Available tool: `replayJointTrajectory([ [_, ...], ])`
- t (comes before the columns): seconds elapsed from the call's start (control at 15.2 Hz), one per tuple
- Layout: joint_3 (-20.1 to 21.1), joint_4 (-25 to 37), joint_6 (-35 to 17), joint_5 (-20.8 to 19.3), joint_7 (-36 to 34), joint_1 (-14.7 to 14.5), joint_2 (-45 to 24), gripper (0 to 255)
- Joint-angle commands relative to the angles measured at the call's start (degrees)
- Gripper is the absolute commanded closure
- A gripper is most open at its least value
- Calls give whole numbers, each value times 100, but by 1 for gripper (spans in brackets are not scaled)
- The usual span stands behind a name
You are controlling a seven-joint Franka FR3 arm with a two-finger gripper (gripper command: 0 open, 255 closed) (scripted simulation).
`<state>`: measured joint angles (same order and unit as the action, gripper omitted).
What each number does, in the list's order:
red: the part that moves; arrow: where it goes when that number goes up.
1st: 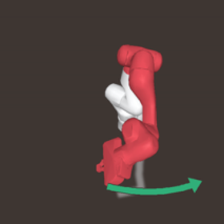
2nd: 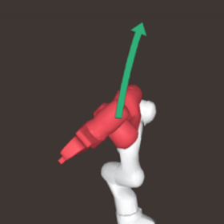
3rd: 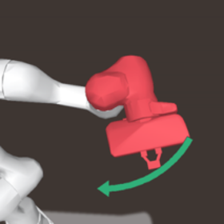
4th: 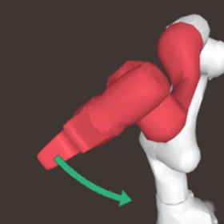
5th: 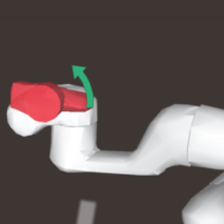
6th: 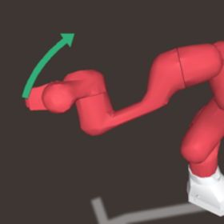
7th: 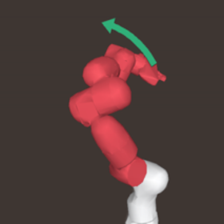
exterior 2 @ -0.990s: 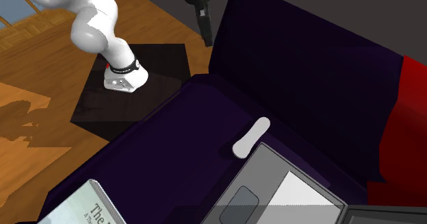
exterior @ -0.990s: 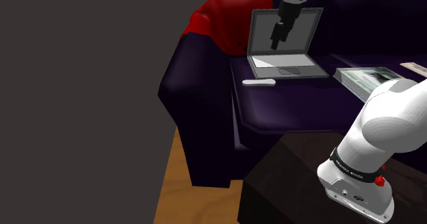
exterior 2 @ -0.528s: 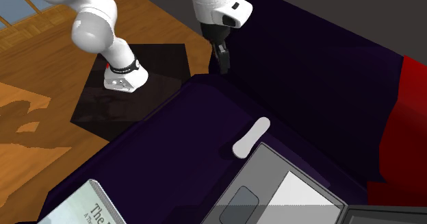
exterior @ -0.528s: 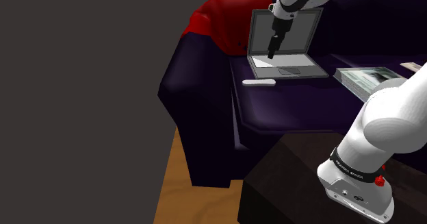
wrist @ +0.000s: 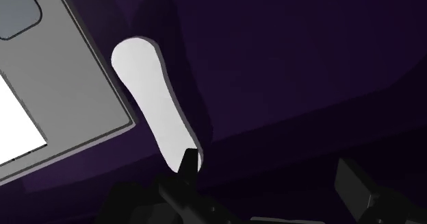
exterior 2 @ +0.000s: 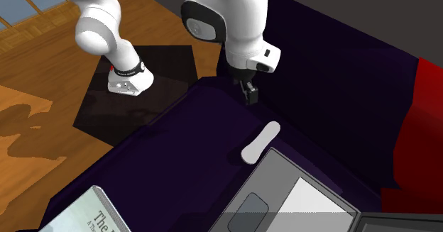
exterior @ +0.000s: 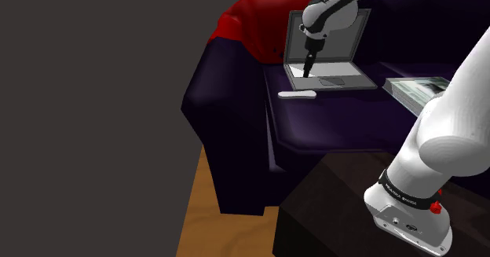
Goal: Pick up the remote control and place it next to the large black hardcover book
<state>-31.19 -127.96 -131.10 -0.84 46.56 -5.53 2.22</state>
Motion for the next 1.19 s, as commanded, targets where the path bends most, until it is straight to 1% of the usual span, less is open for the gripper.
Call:
replayJointTrajectory([
  [0.0, -85, 258, -156, 386, 556, 28, -547, 0],
  [0.2, -48, 710, -276, 948, 1301, 196, -1339, 0],
  [0.4, 138, 1236, -320, 1401, 1929, 492, -2099, 0],
  [0.53, 284, 1624, -316, 1629, 2277, 702, -2587, 0],
  [0.73, 517, 2266, -273, 1858, 2696, 1024, -3300, 0],
  [0.92, 729, 2986, -182, 1986, 3019, 1323, -4010, 0],
  [1.12, 784, 3041, -269, 2034, 3061, 1372, -4159, 0],
])
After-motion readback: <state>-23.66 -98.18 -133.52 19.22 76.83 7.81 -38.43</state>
